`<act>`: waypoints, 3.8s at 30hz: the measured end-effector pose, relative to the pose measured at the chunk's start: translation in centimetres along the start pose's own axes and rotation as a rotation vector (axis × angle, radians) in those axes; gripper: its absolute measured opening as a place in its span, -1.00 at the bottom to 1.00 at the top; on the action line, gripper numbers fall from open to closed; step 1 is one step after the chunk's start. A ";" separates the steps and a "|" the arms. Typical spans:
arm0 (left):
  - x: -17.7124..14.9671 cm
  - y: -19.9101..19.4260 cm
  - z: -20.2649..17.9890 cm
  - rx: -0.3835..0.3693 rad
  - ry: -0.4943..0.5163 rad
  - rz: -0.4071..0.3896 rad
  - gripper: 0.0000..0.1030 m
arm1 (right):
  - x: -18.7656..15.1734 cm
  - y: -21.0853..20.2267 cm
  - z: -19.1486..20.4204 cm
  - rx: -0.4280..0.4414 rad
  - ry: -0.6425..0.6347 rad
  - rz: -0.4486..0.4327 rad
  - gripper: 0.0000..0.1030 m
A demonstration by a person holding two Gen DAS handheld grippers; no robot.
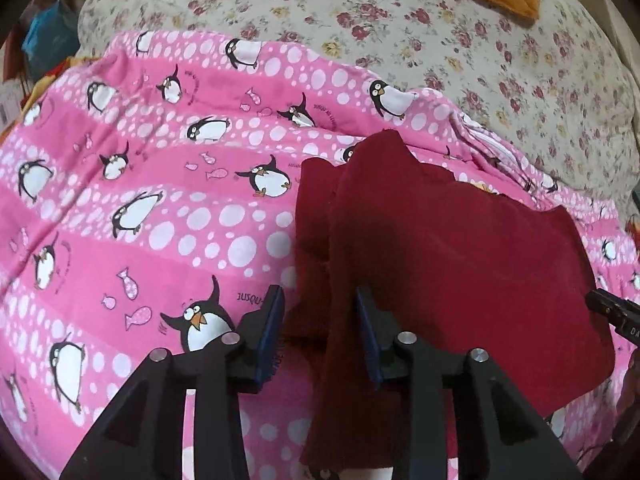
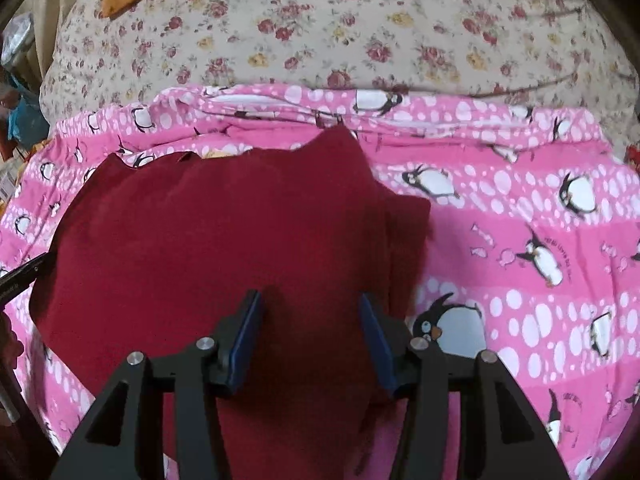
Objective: Fold small clothes
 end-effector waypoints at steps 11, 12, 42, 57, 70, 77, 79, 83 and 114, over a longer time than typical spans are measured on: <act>0.1 0.1 0.4 -0.020 -0.020 -0.008 -0.48 | 2.5 -1.3 7.7 0.169 -0.067 -0.040 0.03; 0.1 0.1 0.4 -0.021 -0.020 -0.008 -0.47 | 2.8 -0.9 8.3 0.168 -0.076 -0.039 0.03; 0.6 0.8 0.7 -0.080 -0.077 0.029 -0.40 | 9.6 10.1 22.7 0.096 -0.289 0.055 0.10; 0.8 1.0 0.7 -0.102 -0.103 0.045 -0.35 | 9.9 6.4 19.9 0.118 -0.213 -0.016 0.19; 1.1 0.7 0.9 -0.130 -0.124 0.039 -0.34 | 4.8 4.5 12.2 0.121 -0.096 0.032 0.20; 1.2 0.8 0.9 -0.135 -0.143 0.043 -0.28 | 0.5 1.8 9.9 0.142 -0.075 0.038 0.31; 1.2 0.7 0.8 -0.125 -0.132 0.039 -0.28 | -0.5 1.7 9.2 0.156 -0.078 0.023 0.31; 1.2 0.8 1.0 -0.129 -0.137 0.039 -0.28 | -1.1 -0.5 8.8 0.171 -0.066 -0.022 0.31; 2.0 2.8 -3.0 -0.365 -0.115 0.132 -0.87 | 1.5 1.5 10.1 0.385 0.017 -0.088 -0.24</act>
Point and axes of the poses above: each gripper's, at about its wrist camera, not at the fingertips, and y roughly the way its jaws point, z to its left, x to its top, the point moved 10 cm from there along y, roughly the way its jaws point, and after that the axes turned 7 degrees about z, right-handed, at the moved point
